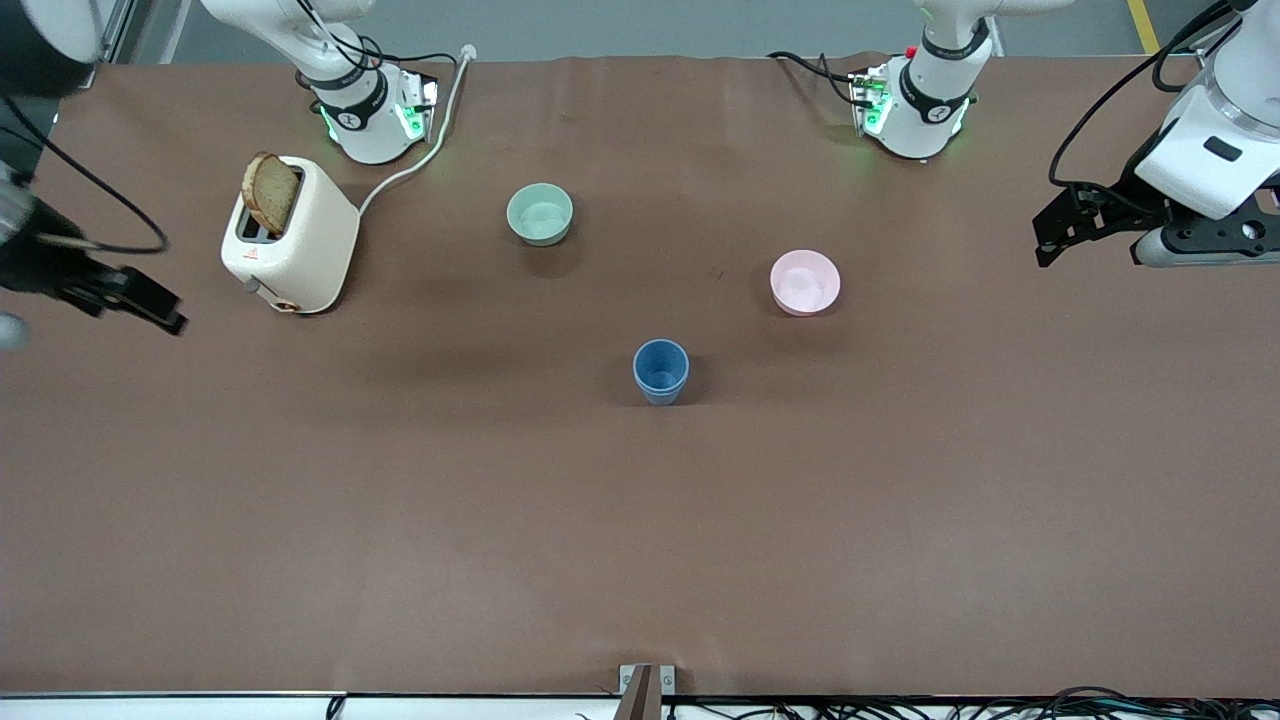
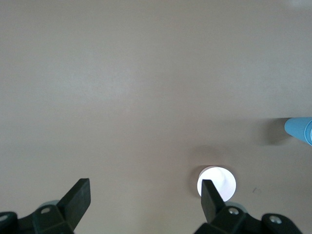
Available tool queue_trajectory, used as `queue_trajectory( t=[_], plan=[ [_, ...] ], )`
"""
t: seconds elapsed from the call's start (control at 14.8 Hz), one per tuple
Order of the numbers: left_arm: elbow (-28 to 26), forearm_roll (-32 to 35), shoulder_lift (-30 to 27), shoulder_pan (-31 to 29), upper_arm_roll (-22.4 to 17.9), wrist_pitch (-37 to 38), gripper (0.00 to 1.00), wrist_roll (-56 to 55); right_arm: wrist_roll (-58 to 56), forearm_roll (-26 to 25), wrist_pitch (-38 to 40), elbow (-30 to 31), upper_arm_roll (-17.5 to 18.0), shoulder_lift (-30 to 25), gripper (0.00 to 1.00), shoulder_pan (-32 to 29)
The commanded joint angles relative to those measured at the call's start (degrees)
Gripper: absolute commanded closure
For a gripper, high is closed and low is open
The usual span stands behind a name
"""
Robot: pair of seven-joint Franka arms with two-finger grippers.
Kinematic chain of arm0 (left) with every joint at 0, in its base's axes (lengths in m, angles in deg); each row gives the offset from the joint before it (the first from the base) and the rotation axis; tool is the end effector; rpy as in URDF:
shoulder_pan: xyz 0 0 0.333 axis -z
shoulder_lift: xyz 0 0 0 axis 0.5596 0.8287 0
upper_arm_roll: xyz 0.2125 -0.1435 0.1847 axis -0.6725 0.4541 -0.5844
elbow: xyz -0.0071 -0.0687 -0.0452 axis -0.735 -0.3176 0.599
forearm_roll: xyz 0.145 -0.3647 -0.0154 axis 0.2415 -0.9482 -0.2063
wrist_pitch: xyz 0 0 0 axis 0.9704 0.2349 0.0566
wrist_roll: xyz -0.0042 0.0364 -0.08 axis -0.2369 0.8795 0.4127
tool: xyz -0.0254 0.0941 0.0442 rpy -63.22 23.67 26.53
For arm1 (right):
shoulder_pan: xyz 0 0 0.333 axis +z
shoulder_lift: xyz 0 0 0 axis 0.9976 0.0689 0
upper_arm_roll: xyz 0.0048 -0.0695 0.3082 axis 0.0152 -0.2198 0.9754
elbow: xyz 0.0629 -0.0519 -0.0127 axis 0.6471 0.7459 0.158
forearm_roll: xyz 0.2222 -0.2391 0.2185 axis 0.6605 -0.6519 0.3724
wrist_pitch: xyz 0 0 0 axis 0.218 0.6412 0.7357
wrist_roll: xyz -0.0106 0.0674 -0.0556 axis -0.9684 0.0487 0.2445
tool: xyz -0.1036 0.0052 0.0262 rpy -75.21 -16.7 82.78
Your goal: Stack blue cups with both arms
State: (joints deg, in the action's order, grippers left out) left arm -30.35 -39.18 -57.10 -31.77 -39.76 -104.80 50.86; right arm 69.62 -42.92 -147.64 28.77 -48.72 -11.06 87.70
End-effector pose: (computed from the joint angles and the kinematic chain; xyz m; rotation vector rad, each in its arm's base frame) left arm 0.5350 -0.0937 0.6375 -3.1099 0.0185 -0.0904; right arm 0.5695 -0.0125 0.6325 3.1195 -0.3547 0.1043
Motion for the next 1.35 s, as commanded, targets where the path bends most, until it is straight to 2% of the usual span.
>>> queue_trajectory(
  t=[0.0, 0.27, 0.68, 0.95, 1.29],
  plan=[
    [0.58, -0.04, 0.05, -0.33, 0.27, 0.90, 0.00, 0.19, -5.91, -0.86, 6.69, -6.00, 1.23, 0.36, 0.00, -3.23],
    [0.58, -0.04, 0.05, -0.42, 0.27, 0.99, 0.00, 0.28, -7.42, -0.69, 13.22, -5.85, 0.79, -1.83, 0.00, -3.50],
    [0.58, -0.04, 0.05, -0.51, 0.27, 0.99, 0.00, 0.37, -7.77, 0.37, 13.40, -4.61, 0.62, -2.54, 0.00, -3.32],
    [0.58, -0.04, 0.05, -0.51, 0.27, 0.99, 0.00, 0.37, -8.47, 0.72, 12.79, -1.19, 0.53, -5.17, 0.00, -3.14],
    [0.49, -0.04, 0.05, -0.59, 0.27, 0.99, 0.00, 0.37, -9.09, 0.81, 10.68, -1.01, 0.62, -5.27, 0.00, -2.88]
  ],
)
